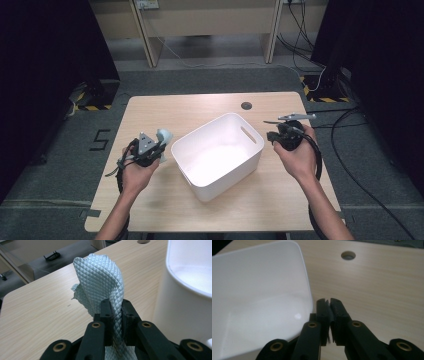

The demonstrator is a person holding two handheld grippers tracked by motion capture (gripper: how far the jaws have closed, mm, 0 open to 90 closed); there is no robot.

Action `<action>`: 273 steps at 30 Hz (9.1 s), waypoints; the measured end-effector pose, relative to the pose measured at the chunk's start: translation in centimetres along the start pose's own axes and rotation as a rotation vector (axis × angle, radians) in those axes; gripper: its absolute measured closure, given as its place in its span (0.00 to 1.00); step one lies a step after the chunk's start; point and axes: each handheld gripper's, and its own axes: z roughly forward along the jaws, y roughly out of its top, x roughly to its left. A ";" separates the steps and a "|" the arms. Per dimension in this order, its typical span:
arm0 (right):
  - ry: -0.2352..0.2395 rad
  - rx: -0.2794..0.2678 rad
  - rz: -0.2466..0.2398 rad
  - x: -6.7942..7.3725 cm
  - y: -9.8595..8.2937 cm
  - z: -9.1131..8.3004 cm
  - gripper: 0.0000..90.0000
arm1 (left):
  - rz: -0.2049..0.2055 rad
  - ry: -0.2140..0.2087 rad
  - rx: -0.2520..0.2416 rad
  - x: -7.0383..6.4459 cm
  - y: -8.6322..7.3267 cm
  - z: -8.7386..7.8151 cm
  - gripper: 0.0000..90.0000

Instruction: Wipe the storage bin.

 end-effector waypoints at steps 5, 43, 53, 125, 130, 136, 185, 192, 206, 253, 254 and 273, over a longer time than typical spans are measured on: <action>0.030 0.089 0.021 0.0 -2.0 0.6 1.00 | 0.014 -0.024 -0.004 -0.2 0.1 0.1 0.91; 0.006 0.032 0.027 4.4 0.9 6.2 0.97 | 0.132 -0.019 0.045 -5.4 3.6 4.2 0.91; 0.038 -0.040 0.058 3.9 1.2 3.5 0.88 | 0.111 -0.045 -0.008 -5.9 2.5 -0.6 0.91; 0.055 -0.027 -0.017 6.3 -0.1 5.3 0.78 | 0.155 -0.169 0.022 -10.6 -0.2 0.5 0.91; 0.054 -0.026 -0.018 6.4 -0.1 5.3 0.78 | 0.159 -0.167 0.025 -10.6 -0.3 0.6 0.91; 0.053 -0.027 -0.023 6.4 -0.1 5.3 0.78 | 0.163 -0.169 0.038 -10.7 -0.5 0.8 0.91; 0.051 -0.030 -0.035 6.5 -0.2 5.3 0.78 | 0.156 -0.191 0.110 -11.4 -2.1 3.0 0.91; 0.050 -0.033 -0.031 6.5 -0.2 5.3 0.78 | 0.152 -0.195 0.121 -11.6 -2.5 3.7 0.91; 0.046 -0.037 -0.026 6.6 -0.2 5.3 0.78 | 0.161 -0.205 0.137 -12.9 -2.2 4.6 0.91; 0.039 -0.042 0.000 6.7 -0.1 5.4 0.78 | 0.131 -0.210 -0.058 -13.2 2.6 0.3 0.91; 0.039 -0.042 0.001 6.7 -0.1 5.4 0.78 | 0.131 -0.208 -0.059 -13.2 2.6 0.3 0.91; 0.029 -0.045 -0.009 7.1 -0.2 5.4 0.78 | 0.130 -0.200 -0.064 -13.5 3.6 0.2 0.91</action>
